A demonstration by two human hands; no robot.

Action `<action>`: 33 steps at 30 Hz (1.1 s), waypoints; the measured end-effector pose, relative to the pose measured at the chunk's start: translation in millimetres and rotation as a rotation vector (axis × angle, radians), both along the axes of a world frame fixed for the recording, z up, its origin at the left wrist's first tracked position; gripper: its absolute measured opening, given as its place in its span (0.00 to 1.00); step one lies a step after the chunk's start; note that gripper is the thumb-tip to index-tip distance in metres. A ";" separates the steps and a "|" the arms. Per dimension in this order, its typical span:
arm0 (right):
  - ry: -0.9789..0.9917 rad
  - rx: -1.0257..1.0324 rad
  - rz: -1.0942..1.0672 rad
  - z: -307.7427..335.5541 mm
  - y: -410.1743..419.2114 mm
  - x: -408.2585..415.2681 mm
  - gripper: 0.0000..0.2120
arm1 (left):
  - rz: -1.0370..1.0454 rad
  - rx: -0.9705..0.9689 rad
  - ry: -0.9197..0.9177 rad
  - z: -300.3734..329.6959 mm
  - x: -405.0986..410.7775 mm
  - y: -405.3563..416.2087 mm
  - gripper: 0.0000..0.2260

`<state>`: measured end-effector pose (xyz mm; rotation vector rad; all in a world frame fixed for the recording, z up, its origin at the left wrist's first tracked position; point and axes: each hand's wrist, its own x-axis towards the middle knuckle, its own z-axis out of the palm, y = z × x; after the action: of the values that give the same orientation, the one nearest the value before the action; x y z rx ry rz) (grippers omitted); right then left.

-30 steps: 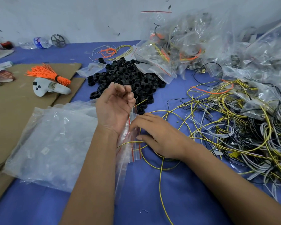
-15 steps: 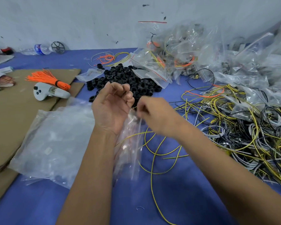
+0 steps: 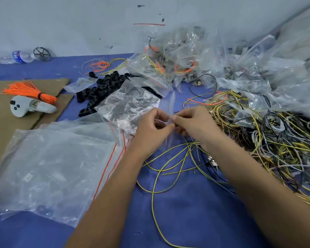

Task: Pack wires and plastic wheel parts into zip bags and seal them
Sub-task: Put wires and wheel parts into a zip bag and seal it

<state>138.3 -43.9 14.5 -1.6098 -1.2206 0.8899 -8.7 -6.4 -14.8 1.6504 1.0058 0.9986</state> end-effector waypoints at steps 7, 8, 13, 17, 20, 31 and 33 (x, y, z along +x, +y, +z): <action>-0.086 0.084 -0.044 -14.9 2.0 1.7 0.11 | 0.076 0.116 0.109 2.0 5.7 -5.8 0.07; -0.085 0.085 -0.026 -16.0 1.4 1.9 0.11 | 0.095 0.111 0.116 2.3 5.7 -5.8 0.07; -0.106 0.132 0.052 -19.1 -2.9 -0.6 0.10 | 0.151 0.085 0.110 6.6 5.6 -9.1 0.13; -0.165 0.161 0.050 -19.4 -5.0 -3.8 0.09 | 0.190 0.104 0.150 4.4 5.2 -6.6 0.09; -0.138 0.157 -0.041 -20.3 -2.6 -1.3 0.09 | 0.244 0.116 0.162 8.9 2.7 -5.3 0.08; 0.161 0.168 -0.198 16.6 0.7 1.9 0.10 | 0.285 0.344 0.076 113.2 -5.6 -14.9 0.13; 0.452 0.159 -0.125 27.2 2.9 -3.6 0.11 | 0.303 0.399 0.062 126.9 1.7 -8.7 0.11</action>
<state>134.7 -40.9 41.7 -1.2547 -0.8412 0.9833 -7.0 -15.1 112.0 1.8938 1.1779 1.4304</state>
